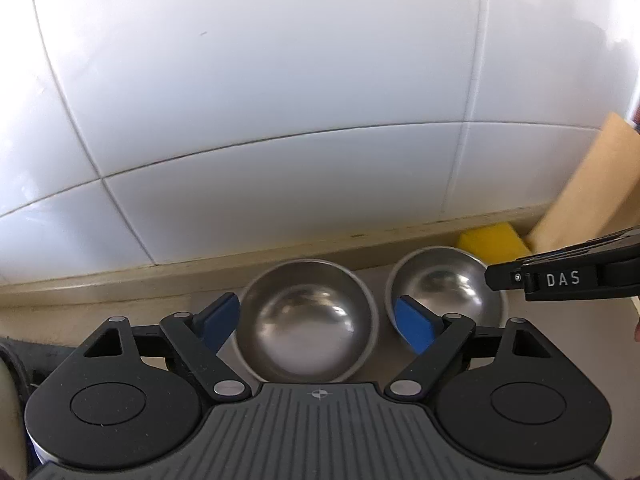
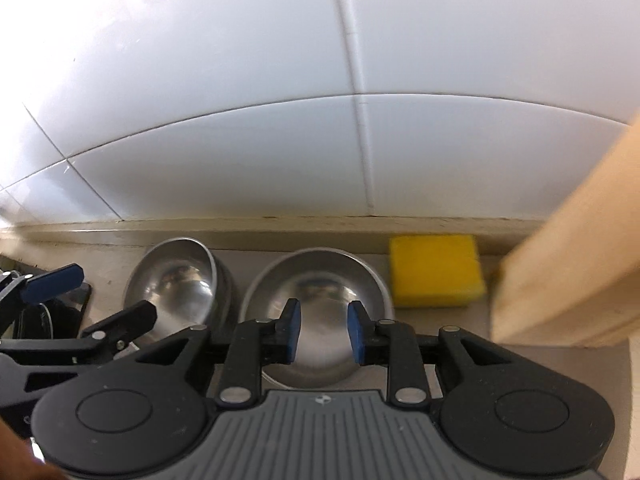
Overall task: Organize plates and bowls
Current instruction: 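Lower the held bowl into the other bowl and open both tools, then move both tools to the steel bowl beside the yellow sponge and grip its rim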
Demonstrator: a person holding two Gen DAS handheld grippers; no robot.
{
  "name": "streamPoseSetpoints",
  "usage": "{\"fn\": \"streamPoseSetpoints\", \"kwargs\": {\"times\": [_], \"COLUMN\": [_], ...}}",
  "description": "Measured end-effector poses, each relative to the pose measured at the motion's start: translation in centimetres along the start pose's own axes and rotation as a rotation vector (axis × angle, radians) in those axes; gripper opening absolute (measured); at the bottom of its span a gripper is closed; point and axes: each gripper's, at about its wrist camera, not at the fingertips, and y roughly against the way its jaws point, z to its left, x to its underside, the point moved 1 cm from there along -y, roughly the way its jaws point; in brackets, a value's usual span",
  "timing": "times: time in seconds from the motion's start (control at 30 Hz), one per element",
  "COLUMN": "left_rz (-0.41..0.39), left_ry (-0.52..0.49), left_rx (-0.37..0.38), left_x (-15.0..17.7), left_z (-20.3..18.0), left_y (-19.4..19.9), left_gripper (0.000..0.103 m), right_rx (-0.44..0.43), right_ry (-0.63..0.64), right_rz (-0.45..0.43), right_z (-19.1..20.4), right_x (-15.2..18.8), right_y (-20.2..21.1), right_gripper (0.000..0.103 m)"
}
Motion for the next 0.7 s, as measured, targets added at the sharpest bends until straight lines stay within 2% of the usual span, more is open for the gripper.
{"fn": "streamPoseSetpoints", "kwargs": {"times": [0.33,0.53,0.6,0.7], "left_rz": [0.006,0.042,0.064,0.092], "left_ry": [-0.088,-0.187,-0.195,-0.215], "left_rx": [0.071,0.096,0.130,0.171], "left_x": [-0.9,-2.0,-2.4,-3.0], "left_z": [-5.0,-7.2,-7.4,-7.7], "left_y": [0.1,-2.9,-4.2,-6.1], "left_gripper": [0.093,0.094,0.096,0.097], "right_rx": [0.044,0.051,0.049,0.045], "right_ry": [-0.061,-0.091,-0.099,-0.136], "right_rz": [-0.037,-0.035,-0.036,-0.035], "right_z": [-3.9,-5.4,-5.7,-6.5], "right_x": [3.4,4.8,5.1,5.5], "right_y": [4.9,6.3,6.5,6.4], "right_gripper": [0.017,0.017,0.018,0.027]}}
